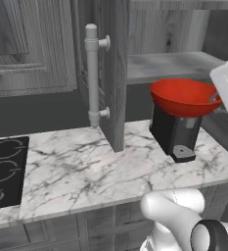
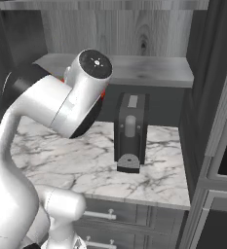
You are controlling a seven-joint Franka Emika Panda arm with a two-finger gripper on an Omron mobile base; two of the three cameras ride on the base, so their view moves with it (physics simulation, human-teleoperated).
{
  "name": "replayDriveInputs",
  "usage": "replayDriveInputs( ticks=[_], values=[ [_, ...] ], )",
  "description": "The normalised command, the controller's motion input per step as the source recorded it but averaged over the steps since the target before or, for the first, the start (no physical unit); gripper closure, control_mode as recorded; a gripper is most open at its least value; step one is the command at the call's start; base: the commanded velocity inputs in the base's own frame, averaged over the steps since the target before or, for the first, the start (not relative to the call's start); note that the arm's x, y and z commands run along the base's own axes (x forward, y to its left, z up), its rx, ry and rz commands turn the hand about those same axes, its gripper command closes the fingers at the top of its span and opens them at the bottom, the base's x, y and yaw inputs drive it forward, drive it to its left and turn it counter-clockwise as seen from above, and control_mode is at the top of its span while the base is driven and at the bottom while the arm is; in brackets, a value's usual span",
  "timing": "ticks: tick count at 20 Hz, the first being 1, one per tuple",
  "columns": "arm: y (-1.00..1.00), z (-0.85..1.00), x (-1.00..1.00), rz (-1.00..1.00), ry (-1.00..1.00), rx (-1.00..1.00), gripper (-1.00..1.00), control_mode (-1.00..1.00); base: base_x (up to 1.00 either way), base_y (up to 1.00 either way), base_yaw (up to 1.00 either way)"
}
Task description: Pick up the bowls from the cabinet and place each bowl in front of a stool on the dining counter.
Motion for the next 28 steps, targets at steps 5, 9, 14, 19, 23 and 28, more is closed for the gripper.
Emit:
replayDriveInputs(
  ticks=[5, 9, 14, 19, 23, 28],
  values=[
    [0.08, -0.23, -0.87, -0.01, 0.05, 0.0, 1.0, -1.0, 0.0, 0.0, 0.0],
    [0.02, -0.03, -0.35, -0.03, 0.01, 0.0, 1.0, -1.0, 0.0, 0.0, 0.0],
    [0.0, 0.0, -0.02, -0.01, 0.0, 0.0, 1.0, -1.0, 0.0, 0.0, 0.0],
    [0.04, 0.0, 0.0, 0.0, 0.0, 0.0, 1.0, -1.0, 0.0, 0.0, 0.0],
    [0.0, 0.0, 0.0, 0.0, 0.0, 0.0, 1.0, 1.0, -0.78, -0.18, 0.0],
    [0.0, 0.0, 0.0, 0.0, 0.0, 0.0, 1.0, 1.0, -1.0, -0.81, 0.1]
  ],
)
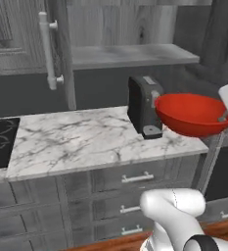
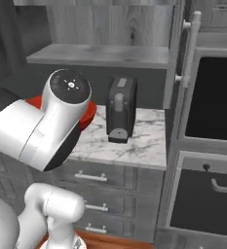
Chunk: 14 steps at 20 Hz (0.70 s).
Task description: Pick up the bowls from the cabinet and place each bowl in front of a stool on the dining counter.
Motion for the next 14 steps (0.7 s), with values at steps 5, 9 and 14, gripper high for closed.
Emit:
replayDriveInputs(
  ticks=[5, 9, 14],
  values=[
    [0.0, 0.0, 0.0, 0.0, 0.0, 0.0, 1.0, 1.0, -1.0, -1.0, 0.19],
    [0.0, 0.0, 0.0, 0.0, 0.0, 0.0, 1.0, 1.0, -1.0, -1.0, 0.4],
    [0.0, 0.0, 0.0, 0.0, 0.0, 0.0, 1.0, 1.0, -1.0, -0.68, 0.61]
  ],
)
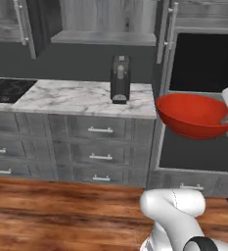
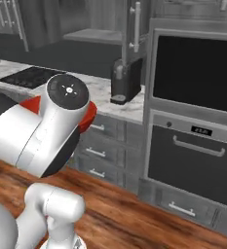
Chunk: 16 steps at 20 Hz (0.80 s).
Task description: Pick up the bowls from the cabinet and place each bowl in front of a stool on the dining counter.
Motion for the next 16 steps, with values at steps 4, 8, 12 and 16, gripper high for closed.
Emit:
replayDriveInputs(
  ticks=[4, 8, 12, 16],
  values=[
    [0.0, 0.0, 0.0, 0.0, 0.0, 0.0, 1.0, 1.0, -1.0, -0.27, 0.75],
    [0.0, 0.0, 0.0, 0.0, 0.0, 0.0, 1.0, 1.0, -1.0, 0.0, 0.79],
    [0.0, 0.0, 0.0, 0.0, 0.0, 0.0, 1.0, 1.0, -0.96, 0.4, 0.8],
    [0.0, 0.0, 0.0, 0.0, 0.0, 0.0, 1.0, 1.0, -0.93, 0.95, 0.74]
  ],
)
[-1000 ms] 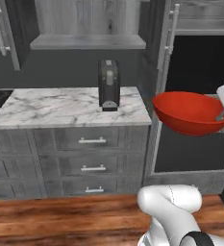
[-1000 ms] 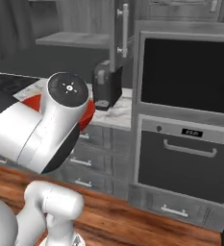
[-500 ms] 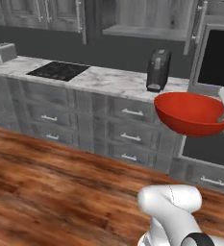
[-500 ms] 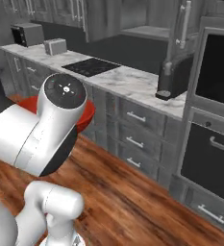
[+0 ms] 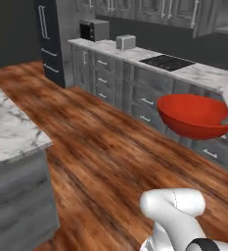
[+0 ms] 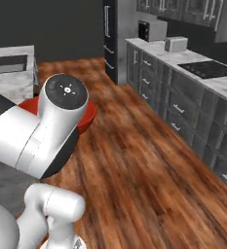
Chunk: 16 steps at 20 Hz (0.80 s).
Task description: Pick up the bowls from the cabinet and place each bowl in front of a stool on the dining counter.
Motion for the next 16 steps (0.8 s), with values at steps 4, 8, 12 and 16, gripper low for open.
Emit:
replayDriveInputs(
  ticks=[4, 8, 12, 16],
  values=[
    [0.0, 0.0, 0.0, 0.0, 0.0, 0.0, 1.0, 1.0, -1.0, 1.0, 0.63],
    [0.0, 0.0, 0.0, 0.0, 0.0, 0.0, 1.0, 1.0, -0.95, 1.0, 0.56],
    [0.0, 0.0, 0.0, 0.0, 0.0, 0.0, 1.0, 1.0, -0.43, 1.0, 0.4],
    [0.0, 0.0, 0.0, 0.0, 0.0, 0.0, 1.0, 1.0, -0.02, 1.0, 0.18]
  ],
)
